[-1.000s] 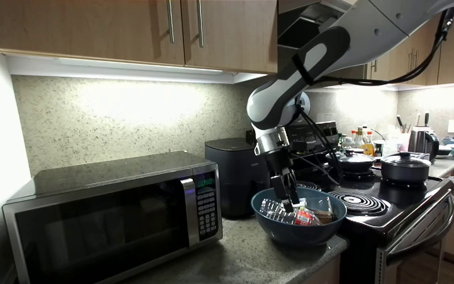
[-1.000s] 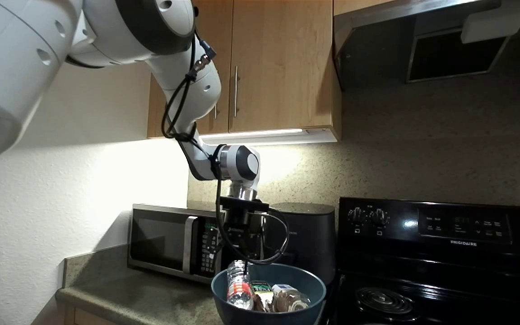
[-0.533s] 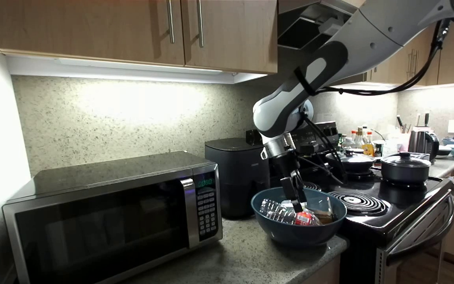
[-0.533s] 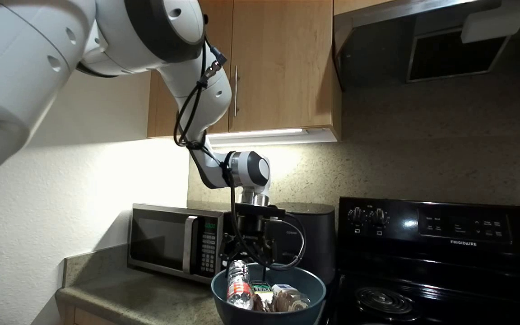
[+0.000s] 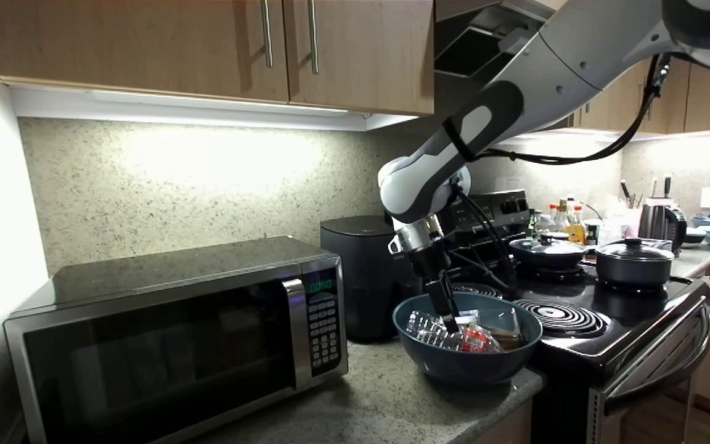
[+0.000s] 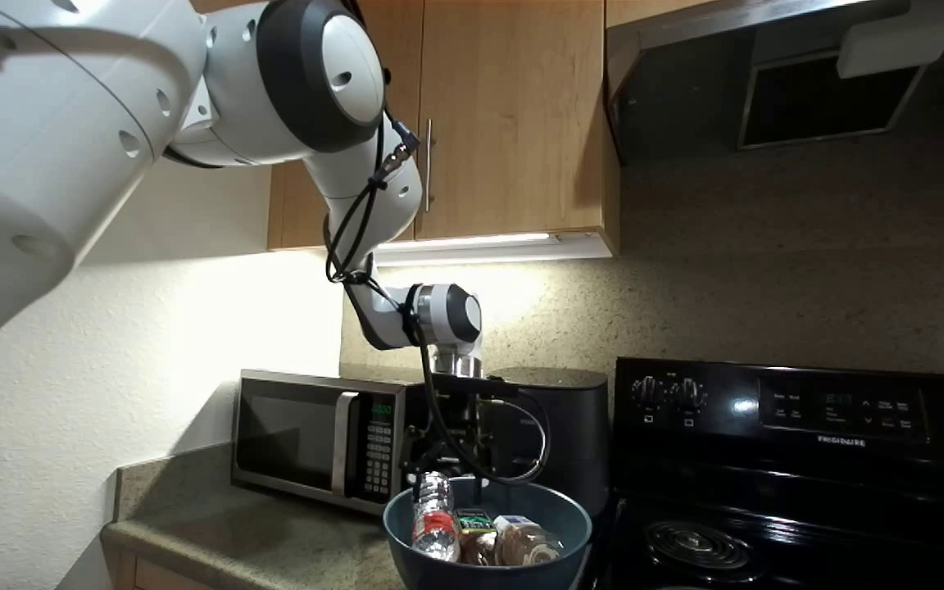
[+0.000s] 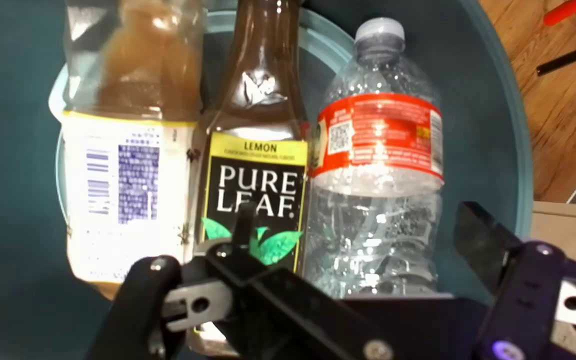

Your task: Remove the bottles from the bowl

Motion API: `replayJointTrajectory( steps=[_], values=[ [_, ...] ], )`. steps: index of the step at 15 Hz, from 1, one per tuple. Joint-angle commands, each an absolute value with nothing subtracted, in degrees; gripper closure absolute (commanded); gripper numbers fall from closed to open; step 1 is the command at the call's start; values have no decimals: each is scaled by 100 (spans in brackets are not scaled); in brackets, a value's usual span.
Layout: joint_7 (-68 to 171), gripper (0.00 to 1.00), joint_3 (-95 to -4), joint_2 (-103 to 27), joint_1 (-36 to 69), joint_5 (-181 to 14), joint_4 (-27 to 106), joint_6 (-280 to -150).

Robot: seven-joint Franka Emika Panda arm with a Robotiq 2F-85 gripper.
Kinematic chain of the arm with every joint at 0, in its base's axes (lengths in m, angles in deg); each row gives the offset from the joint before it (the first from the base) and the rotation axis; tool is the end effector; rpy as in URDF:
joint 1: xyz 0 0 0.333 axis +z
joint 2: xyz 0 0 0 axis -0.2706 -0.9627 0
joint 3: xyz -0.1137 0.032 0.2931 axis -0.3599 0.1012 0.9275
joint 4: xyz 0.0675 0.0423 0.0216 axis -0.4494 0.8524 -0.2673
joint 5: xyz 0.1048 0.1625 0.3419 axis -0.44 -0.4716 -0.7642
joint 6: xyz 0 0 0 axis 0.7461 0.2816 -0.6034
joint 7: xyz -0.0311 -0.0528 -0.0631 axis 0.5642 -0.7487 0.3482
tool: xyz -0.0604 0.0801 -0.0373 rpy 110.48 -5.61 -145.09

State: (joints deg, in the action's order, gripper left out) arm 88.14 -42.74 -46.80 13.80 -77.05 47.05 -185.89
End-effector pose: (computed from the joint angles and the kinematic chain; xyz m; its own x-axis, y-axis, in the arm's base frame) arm 0.6160 -0.0040 0.3016 0.7372 0.5788 -0.3485 0.5881 -0.8037 -0.0907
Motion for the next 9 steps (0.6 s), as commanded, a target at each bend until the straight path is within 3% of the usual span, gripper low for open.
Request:
replayJointTrajectory(
  steps=[1,9],
  values=[
    [9194,0,-4084,-4710,1318,-7946,4401,-18317],
    [9115,0,-3953,-4703,1345,-8474,4284,-17469]
  ],
)
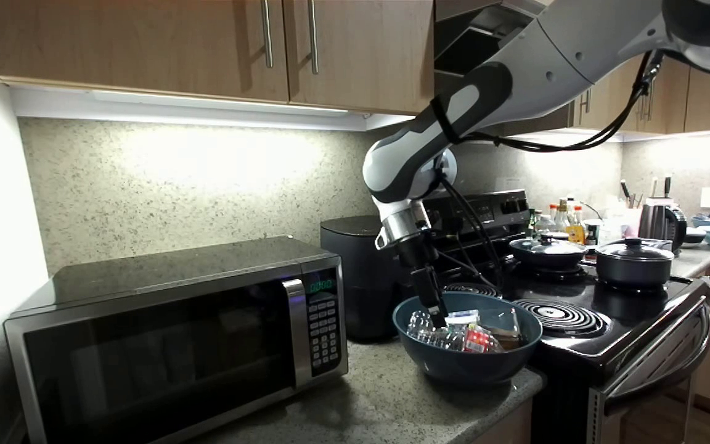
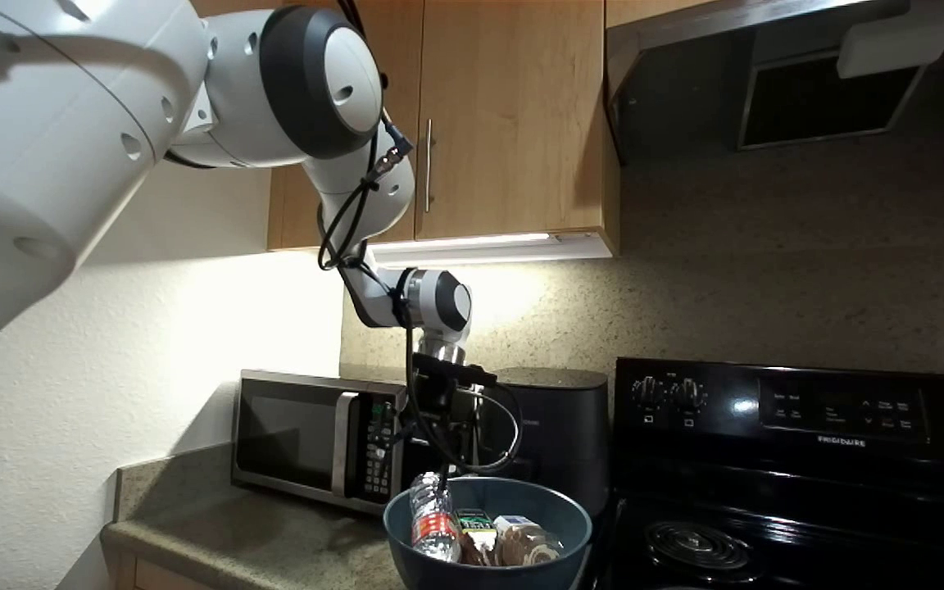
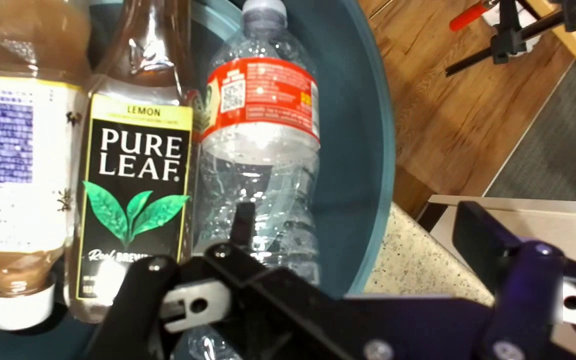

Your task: Remove the bottles from the bowl

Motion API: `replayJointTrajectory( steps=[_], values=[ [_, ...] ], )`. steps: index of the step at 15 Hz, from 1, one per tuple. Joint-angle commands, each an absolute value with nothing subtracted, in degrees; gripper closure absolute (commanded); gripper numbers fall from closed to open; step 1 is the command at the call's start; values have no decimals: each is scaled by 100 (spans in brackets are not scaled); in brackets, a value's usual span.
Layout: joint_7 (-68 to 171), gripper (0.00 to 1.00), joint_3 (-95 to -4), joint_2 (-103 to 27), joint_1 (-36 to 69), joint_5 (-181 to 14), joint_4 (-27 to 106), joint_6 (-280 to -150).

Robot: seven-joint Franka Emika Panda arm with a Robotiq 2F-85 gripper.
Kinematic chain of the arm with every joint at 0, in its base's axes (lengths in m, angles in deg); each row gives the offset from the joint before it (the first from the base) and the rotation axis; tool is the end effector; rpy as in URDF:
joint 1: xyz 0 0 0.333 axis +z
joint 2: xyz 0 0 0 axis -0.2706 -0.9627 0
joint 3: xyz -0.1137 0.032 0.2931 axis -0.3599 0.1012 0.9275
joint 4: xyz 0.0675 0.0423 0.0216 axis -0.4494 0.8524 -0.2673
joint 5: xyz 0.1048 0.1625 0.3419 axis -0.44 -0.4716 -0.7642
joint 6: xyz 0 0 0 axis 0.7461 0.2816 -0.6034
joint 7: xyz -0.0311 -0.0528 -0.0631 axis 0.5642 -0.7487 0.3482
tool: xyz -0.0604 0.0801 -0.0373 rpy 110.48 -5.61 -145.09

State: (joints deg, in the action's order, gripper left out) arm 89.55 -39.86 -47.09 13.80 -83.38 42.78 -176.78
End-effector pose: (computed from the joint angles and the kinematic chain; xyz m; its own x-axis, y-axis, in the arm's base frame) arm 0.6138 0.0316 0.3227 0.7057 0.6154 -0.3513 0.5701 -0.7875 -0.2343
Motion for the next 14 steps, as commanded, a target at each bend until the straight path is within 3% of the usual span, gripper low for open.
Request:
replayJointTrajectory(
  steps=[1,14],
  values=[
    [9114,0,-3961,-4695,1350,-8436,4299,-17518],
    [8811,0,-4120,-4769,1464,-7545,4222,-17677]
  ],
)
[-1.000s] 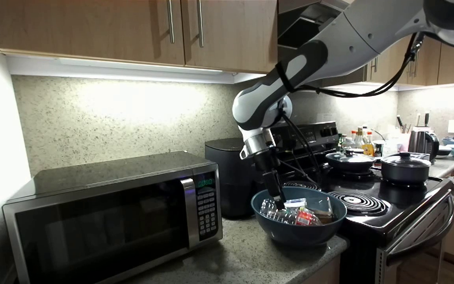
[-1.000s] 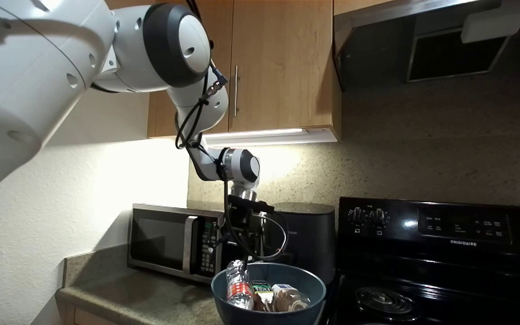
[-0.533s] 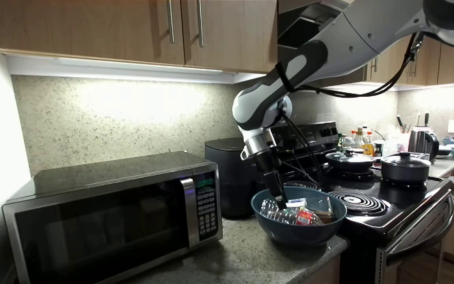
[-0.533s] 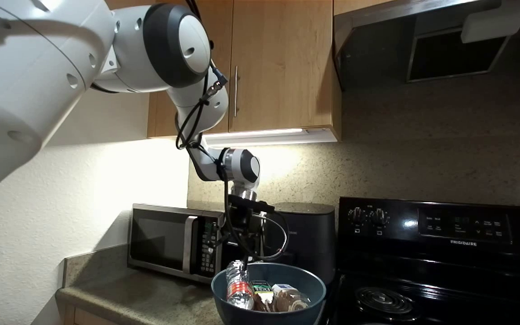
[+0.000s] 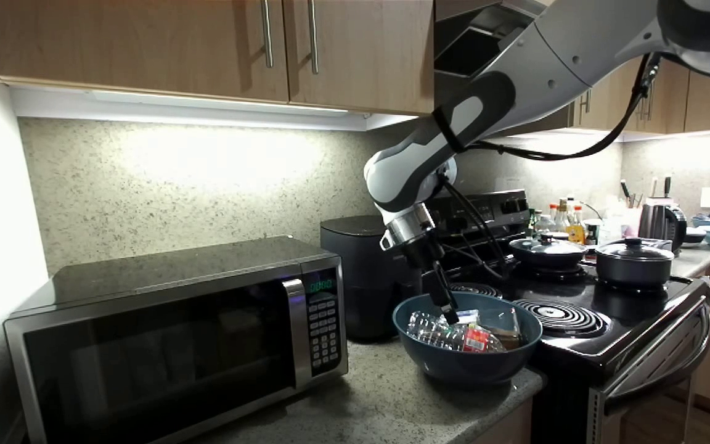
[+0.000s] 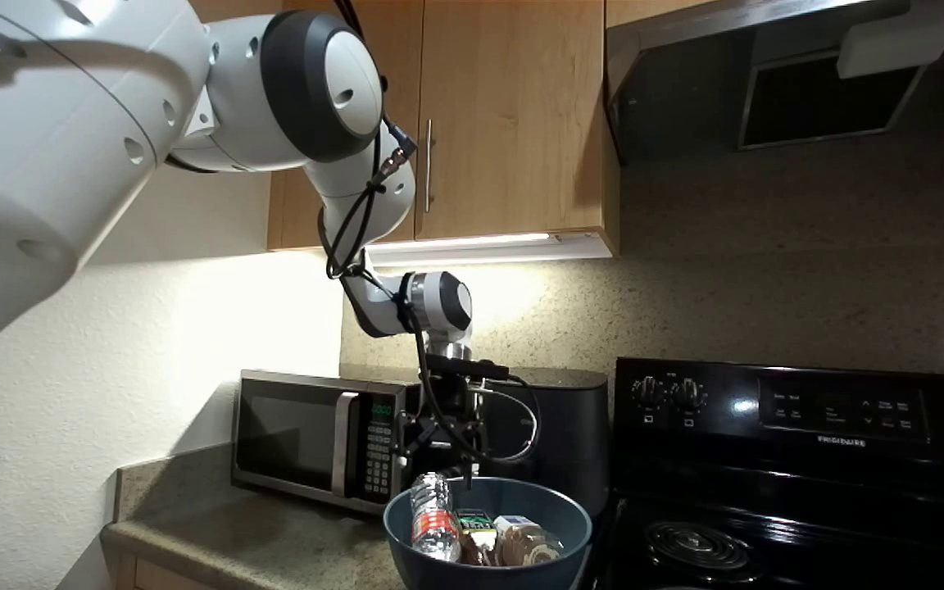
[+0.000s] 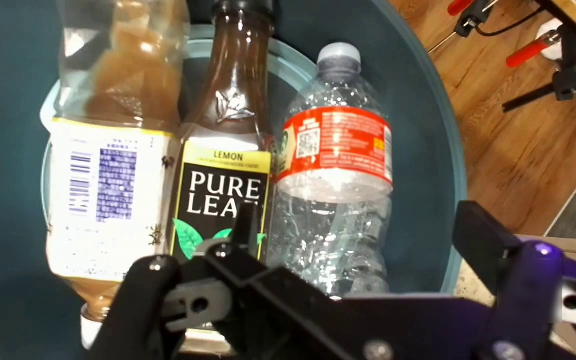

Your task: Remove the bottles from the bowl

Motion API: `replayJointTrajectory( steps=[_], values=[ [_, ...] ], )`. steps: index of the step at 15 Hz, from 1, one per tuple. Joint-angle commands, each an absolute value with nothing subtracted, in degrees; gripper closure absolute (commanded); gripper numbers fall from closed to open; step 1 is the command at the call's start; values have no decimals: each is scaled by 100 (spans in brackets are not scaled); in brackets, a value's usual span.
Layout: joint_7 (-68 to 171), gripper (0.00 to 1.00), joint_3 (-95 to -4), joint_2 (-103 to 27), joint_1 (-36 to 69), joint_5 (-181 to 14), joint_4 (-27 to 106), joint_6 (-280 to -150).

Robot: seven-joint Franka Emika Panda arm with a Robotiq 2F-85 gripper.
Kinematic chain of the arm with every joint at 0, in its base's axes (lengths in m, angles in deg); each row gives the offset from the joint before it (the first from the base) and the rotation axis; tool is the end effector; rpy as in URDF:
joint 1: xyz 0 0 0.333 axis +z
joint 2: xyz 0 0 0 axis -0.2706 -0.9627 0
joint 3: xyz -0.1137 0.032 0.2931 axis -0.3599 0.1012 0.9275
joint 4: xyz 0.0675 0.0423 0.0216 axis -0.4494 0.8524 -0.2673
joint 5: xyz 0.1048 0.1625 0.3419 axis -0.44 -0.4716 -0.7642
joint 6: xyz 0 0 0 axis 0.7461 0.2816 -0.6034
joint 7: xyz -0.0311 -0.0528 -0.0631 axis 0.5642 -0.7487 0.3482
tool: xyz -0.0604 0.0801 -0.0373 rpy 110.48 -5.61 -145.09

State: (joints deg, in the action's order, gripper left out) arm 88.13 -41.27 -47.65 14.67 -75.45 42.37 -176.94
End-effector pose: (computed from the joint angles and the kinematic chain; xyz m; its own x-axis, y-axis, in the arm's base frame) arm 0.6176 0.0139 0.3201 0.6848 0.5909 -0.4265 0.6053 -0.7871 -0.1186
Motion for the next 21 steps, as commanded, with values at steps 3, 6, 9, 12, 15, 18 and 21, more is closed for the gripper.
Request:
replayJointTrajectory(
  steps=[3,6,9,12,15,18,21],
  values=[
    [8855,0,-4111,-4867,1450,-7547,4246,-17901],
    [9089,0,-4055,-5124,1404,-7643,4155,-17984],
    [9305,5,-4016,-5364,1370,-7682,4086,-17991],
    [9350,31,-4019,-5454,1362,-7670,4010,-17926],
    [9321,51,-4010,-5399,1360,-7722,3972,-17879],
    [9239,67,-3965,-5172,1449,-7698,4009,-17862],
    [9078,80,-3935,-4964,1674,-7481,3986,-17796]
  ],
)
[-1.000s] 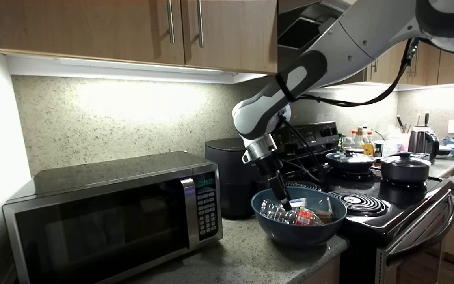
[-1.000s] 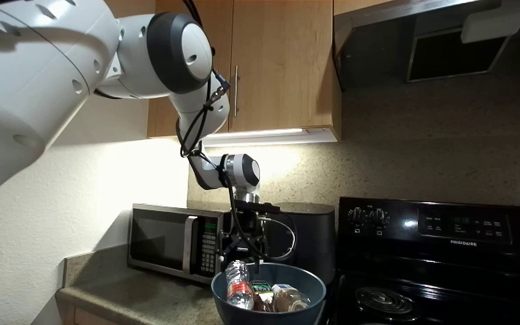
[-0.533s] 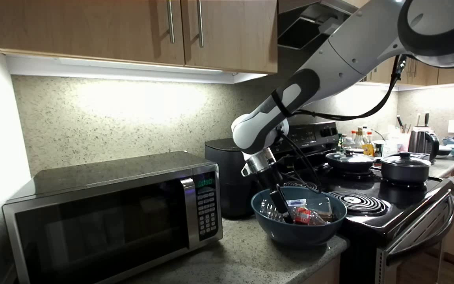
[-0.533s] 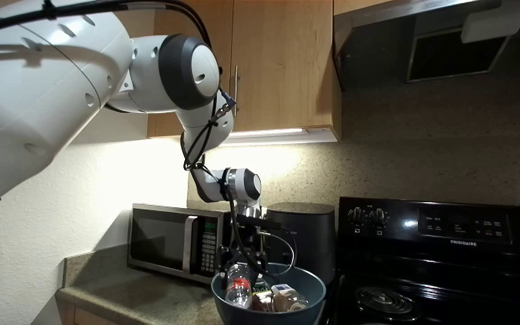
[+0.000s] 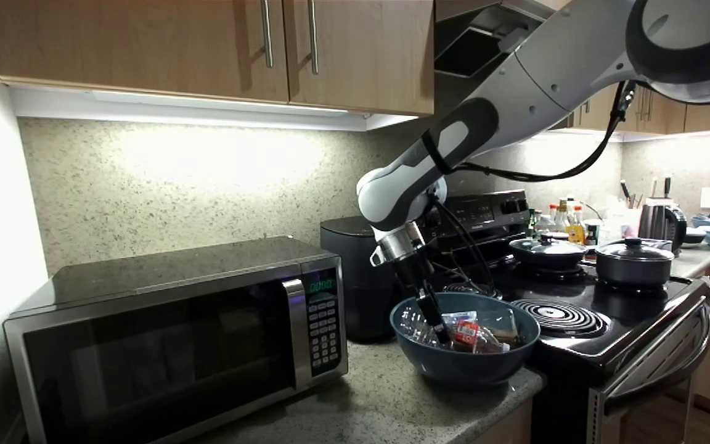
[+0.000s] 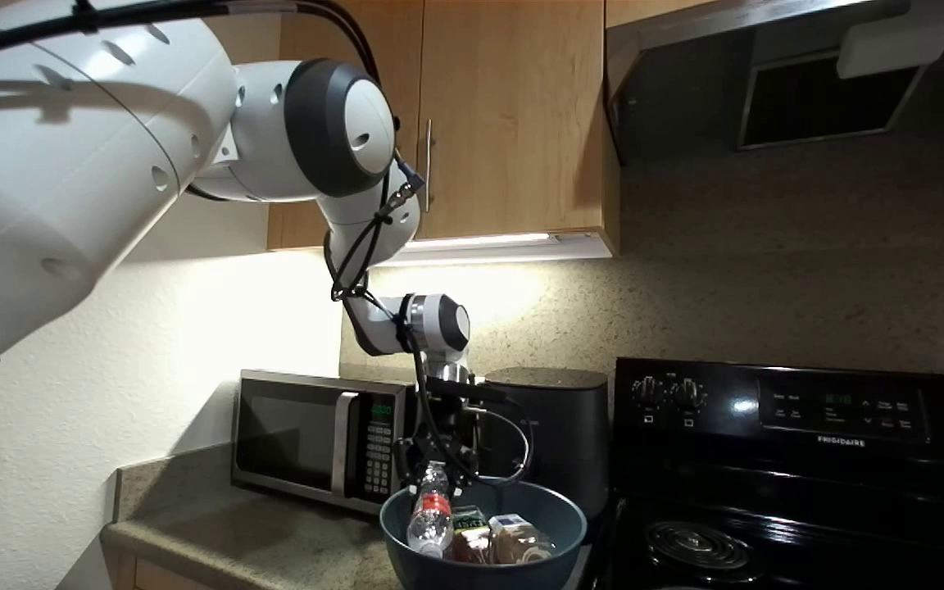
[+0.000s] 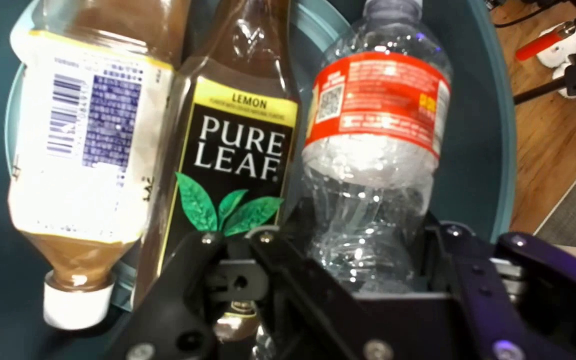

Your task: Remove the bottles from the bowl

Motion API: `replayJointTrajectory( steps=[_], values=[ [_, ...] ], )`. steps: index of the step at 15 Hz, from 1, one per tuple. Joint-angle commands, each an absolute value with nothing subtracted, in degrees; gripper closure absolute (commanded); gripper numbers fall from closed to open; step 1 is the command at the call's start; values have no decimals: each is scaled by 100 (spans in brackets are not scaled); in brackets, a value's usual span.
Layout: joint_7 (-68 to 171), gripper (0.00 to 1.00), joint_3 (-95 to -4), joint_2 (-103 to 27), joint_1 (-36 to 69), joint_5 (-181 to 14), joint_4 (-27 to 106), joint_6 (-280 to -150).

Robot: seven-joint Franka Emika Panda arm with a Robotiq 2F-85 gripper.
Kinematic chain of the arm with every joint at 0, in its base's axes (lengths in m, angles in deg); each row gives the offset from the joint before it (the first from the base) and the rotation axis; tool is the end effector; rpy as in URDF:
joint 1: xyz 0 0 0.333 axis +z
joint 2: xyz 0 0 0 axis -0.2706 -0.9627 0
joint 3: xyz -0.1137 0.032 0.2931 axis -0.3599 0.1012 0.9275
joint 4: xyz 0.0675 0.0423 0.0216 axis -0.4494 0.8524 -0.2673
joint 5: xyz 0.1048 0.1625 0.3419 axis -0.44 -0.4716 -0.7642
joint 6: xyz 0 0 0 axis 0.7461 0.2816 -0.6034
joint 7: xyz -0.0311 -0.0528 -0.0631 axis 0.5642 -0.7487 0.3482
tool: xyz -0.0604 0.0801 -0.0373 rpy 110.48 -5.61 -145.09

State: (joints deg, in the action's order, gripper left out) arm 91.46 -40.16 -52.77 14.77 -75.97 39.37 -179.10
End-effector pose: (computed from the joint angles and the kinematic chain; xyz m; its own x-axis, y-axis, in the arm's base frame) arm 0.6335 0.0277 0.2868 0.6378 0.6572 -0.4016 0.6559 -0.7368 -0.1639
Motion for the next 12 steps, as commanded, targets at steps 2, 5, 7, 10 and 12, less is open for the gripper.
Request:
replayJointTrajectory(
  steps=[2,5,7,10,12],
  values=[
    [8879,83,-3954,-4840,1862,-7289,3960,-17799],
    [8465,88,-3954,-4627,2195,-6937,3929,-17862],
    [8311,88,-3911,-4538,2386,-6681,3877,-17852],
    [8571,88,-3760,-4595,2607,-6425,3684,-17784],
    [8963,88,-3587,-4780,2710,-6455,3468,-17709]
  ],
)
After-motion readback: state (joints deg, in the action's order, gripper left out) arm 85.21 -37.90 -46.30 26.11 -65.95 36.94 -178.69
